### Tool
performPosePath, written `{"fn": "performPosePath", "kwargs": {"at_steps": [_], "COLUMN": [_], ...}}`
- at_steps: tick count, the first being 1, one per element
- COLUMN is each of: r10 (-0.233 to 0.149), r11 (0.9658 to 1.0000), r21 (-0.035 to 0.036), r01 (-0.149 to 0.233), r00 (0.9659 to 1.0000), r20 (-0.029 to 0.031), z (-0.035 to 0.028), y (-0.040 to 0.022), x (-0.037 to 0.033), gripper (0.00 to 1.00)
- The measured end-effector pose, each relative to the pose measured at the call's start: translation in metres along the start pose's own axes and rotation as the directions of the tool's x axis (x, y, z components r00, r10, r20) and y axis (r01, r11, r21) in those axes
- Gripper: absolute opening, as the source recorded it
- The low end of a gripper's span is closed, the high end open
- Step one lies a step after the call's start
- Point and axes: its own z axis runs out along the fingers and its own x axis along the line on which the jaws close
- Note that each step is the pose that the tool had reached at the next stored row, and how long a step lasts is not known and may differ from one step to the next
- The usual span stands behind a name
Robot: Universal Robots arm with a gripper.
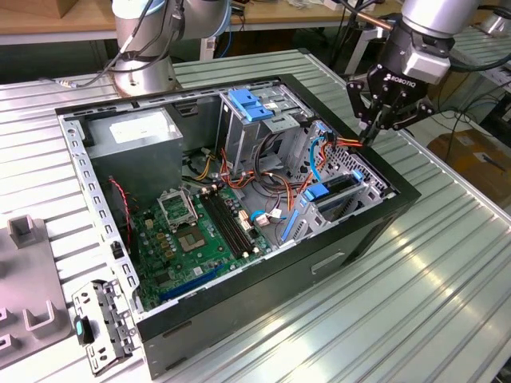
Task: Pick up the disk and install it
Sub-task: 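Insert the first disk wire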
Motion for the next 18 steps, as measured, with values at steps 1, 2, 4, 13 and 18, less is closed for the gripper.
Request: {"fn": "performPosePath", "kwargs": {"at_steps": [1, 2, 4, 13, 18], "r10": [0.0, 0.0, 0.0, 0.001, 0.002], "r11": [1.0, 1.0, 1.0, 1.0, 1.0], "r21": [0.0, -0.0002, -0.0002, -0.0001, -0.0002], "r01": [0.0, 0.0, 0.0, -0.001, -0.002], "r00": [1.0, 1.0, 1.0, 1.0, 1.0], "r20": [-0.0001, -0.0002, -0.0002, -0.0001, -0.0001], "z": [-0.0001, -0.0001, -0.0001, -0.0001, -0.0001], "y": [0.0, 0.0001, 0.0001, 0.0002, 0.0004], "x": [0.0, -0.0001, -0.0001, -0.0001, -0.0003], "gripper": [0.16, 0.16, 0.16, 0.16, 0.16]}}
